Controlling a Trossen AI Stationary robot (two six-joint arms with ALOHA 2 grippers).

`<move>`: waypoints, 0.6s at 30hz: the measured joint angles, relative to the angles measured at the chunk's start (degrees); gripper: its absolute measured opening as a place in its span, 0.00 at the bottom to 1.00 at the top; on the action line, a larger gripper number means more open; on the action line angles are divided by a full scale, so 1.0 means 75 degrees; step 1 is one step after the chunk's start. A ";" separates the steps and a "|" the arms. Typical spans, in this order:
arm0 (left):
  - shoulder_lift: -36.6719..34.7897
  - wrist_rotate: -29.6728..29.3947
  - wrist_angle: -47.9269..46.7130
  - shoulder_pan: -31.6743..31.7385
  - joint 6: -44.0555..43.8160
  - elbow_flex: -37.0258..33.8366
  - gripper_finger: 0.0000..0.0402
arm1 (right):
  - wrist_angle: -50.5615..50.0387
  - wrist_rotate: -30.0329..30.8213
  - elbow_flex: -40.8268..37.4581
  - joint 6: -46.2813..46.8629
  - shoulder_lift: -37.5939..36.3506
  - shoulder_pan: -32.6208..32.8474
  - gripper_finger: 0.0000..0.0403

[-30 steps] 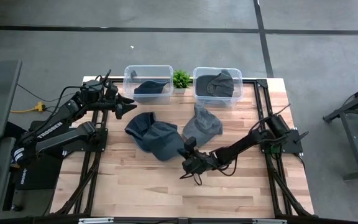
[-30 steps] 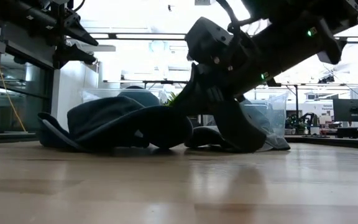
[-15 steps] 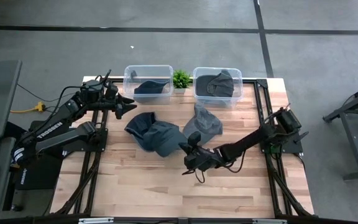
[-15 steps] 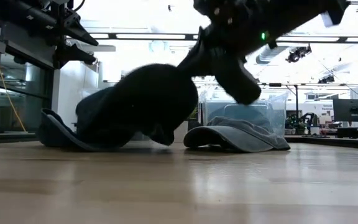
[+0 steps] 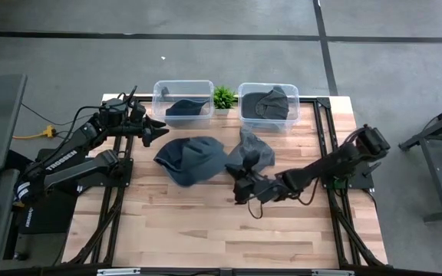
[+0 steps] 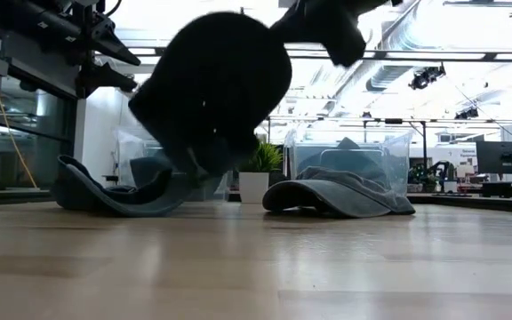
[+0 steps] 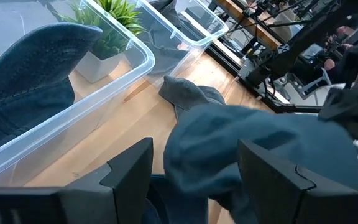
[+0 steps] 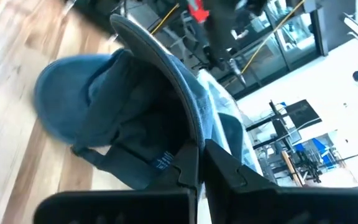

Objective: Pick & Place hat
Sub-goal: Put the bottom blue cap into the left transparent bin

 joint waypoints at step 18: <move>-0.0003 0.1069 -0.0572 -0.0003 0.1682 -0.0003 0.56 | -0.0793 -0.0702 0.0000 0.1697 -0.2479 0.0015 0.00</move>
